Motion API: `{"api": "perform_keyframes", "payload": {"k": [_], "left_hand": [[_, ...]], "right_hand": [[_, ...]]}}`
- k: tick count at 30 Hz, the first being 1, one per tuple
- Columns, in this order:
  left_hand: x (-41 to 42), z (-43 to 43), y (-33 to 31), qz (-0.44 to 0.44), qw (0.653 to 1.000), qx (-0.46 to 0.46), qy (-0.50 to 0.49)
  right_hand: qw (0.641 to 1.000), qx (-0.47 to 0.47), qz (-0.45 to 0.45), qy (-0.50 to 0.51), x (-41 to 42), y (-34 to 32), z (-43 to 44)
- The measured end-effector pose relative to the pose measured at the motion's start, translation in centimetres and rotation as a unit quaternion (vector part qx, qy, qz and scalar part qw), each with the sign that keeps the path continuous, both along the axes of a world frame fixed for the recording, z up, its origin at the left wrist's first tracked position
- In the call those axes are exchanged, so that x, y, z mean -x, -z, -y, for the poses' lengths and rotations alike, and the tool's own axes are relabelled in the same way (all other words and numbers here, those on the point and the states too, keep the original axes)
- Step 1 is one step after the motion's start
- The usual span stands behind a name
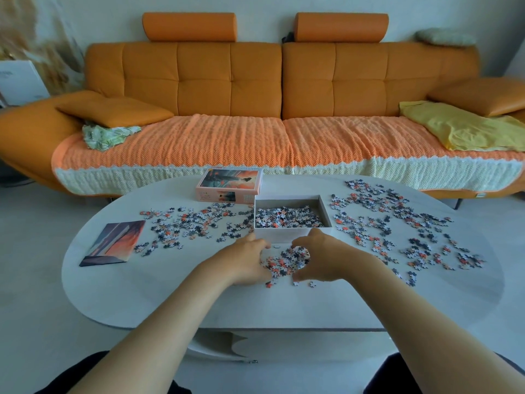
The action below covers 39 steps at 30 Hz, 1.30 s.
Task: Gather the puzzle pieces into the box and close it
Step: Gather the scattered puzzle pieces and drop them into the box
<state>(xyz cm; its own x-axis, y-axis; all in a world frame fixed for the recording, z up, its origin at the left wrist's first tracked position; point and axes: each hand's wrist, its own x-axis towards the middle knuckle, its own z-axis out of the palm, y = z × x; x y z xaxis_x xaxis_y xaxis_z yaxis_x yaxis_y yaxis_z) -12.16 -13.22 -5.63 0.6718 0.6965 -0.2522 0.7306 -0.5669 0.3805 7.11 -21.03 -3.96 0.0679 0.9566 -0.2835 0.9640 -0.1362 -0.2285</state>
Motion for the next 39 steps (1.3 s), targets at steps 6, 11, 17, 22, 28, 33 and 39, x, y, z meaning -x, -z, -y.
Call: {"api": "perform_keyframes", "payload": {"k": [6,11,17,22,28,33,39], "left_hand": [[-1.0,0.4,0.7,0.006,0.999,-0.009,0.034],[-1.1,-0.1,0.8,0.061,0.997,-0.042,0.025],[-1.3,-0.5,1.2,0.11,0.992,-0.059,-0.018],[-1.5,-0.9,0.8,0.142,0.988,-0.031,-0.051],[-2.3,-2.0,-1.8,0.209,0.975,-0.011,-0.069],[-4.2,-4.2,-3.2,0.257,0.961,-0.044,-0.089],[-5.6,-6.7,-1.1,0.16,0.976,-0.13,-0.064]], "right_hand": [[1.0,-0.001,-0.017,-0.019,1.0,0.7,-0.4],[0.997,-0.059,-0.046,-0.003,2.0,1.1,-0.9],[0.99,-0.086,-0.11,0.019,1.9,0.9,-1.4],[0.982,-0.09,-0.16,0.052,1.7,0.7,-2.0],[0.962,-0.123,-0.233,0.07,0.1,-1.4,-3.0],[0.942,-0.213,-0.242,0.095,-1.3,-2.2,-5.2],[0.949,-0.227,-0.192,0.107,-2.0,-0.5,-7.5]]}}
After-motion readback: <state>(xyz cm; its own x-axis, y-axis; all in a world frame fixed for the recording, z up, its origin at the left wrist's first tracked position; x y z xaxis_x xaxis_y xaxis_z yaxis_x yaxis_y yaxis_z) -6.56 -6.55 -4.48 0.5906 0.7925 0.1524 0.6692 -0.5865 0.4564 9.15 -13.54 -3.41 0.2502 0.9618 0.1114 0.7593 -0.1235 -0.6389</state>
